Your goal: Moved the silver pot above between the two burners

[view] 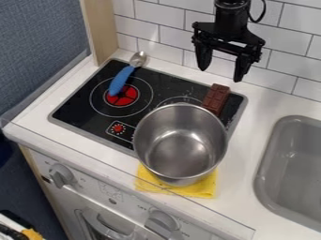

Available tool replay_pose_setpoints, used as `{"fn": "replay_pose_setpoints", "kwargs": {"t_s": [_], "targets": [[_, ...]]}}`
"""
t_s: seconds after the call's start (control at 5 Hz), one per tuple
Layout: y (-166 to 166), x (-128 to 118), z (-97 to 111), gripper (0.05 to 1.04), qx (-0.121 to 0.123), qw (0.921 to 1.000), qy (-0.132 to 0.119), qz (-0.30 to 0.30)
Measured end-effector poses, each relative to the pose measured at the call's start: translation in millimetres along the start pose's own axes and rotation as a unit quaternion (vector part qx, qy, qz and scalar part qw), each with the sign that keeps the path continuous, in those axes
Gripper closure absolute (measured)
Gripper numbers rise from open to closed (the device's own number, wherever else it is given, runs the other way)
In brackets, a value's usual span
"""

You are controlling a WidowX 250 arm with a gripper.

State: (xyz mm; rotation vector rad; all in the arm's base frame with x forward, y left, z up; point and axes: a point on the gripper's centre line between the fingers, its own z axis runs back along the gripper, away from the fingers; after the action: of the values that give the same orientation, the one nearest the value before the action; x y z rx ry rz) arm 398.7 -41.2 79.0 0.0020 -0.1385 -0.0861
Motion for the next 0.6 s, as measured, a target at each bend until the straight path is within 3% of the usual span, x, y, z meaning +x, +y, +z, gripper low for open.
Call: {"fn": "replay_pose_setpoints", "kwargs": {"t_s": [0.2,0.4,0.6], "targets": [[-0.9,-6.6,-14.3,0.083,-0.002,0.9998,0.022,0.001],[-15.6,-26.4,7.4,0.083,-0.022,0.9996,0.014,-0.007],[-40.4,-48.1,62.1,0.083,-0.028,0.9973,-0.052,-0.044]]}}
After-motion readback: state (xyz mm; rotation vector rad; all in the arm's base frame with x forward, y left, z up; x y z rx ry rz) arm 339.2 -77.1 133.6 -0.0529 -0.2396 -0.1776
